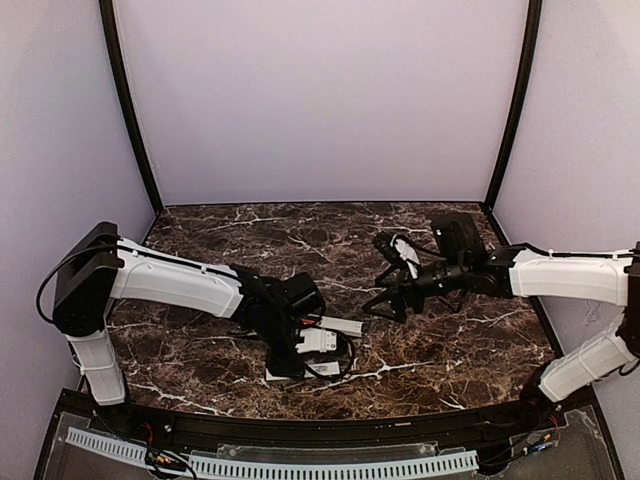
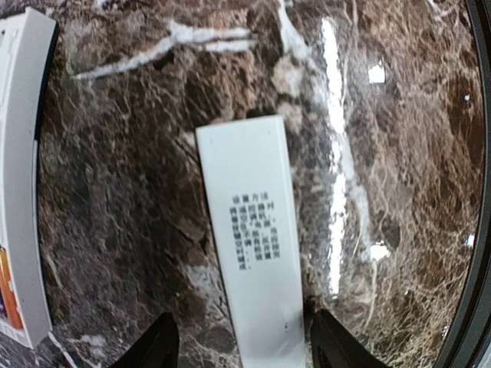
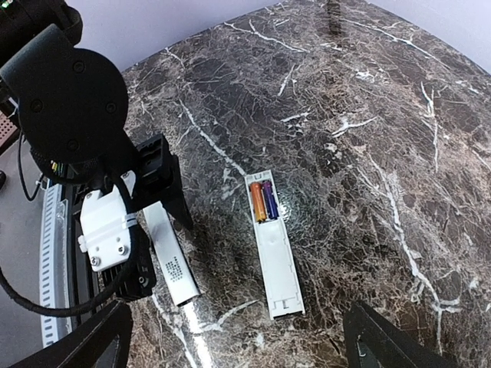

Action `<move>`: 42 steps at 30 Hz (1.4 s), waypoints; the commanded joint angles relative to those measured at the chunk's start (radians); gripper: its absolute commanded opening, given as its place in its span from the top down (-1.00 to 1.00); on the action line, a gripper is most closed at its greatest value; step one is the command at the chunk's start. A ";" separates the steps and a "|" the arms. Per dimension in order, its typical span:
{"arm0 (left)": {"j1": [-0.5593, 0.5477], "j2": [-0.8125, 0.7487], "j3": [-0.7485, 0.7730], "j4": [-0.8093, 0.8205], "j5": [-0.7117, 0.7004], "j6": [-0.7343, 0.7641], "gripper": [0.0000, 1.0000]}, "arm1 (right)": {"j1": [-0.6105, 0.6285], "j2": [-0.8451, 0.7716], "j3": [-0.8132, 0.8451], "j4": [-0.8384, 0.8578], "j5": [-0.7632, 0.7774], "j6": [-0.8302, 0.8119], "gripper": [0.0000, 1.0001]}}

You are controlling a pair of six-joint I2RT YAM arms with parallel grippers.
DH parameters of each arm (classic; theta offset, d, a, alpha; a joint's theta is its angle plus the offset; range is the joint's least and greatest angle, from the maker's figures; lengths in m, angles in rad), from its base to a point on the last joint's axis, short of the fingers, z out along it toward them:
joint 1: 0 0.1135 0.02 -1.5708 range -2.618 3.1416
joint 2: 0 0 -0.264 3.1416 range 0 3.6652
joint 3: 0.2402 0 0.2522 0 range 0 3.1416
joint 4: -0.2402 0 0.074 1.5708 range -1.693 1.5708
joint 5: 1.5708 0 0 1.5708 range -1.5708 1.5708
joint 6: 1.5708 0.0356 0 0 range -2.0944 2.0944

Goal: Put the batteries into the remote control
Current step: Adjust the battery cover at the center of the board, then pick up the battery cover at the center of the board.

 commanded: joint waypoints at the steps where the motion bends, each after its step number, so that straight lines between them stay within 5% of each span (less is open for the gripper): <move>1: -0.024 0.034 0.068 0.036 0.045 -0.045 -0.20 | -0.034 -0.032 -0.017 0.006 -0.020 0.053 -0.88; 10: -0.068 0.124 0.121 0.033 0.055 -0.090 -0.12 | -0.093 -0.055 -0.069 0.009 -0.110 0.237 -0.55; 20: -0.079 0.135 0.087 0.022 0.044 -0.136 0.32 | -0.084 -0.043 -0.199 0.097 -0.275 0.463 -0.03; 29: -0.087 0.103 0.091 0.029 0.030 -0.136 0.42 | 0.006 0.023 -0.269 0.199 -0.322 0.615 0.11; 42: -0.104 0.032 0.077 0.085 -0.002 -0.146 0.44 | 0.054 0.241 -0.339 0.597 -0.401 0.891 0.18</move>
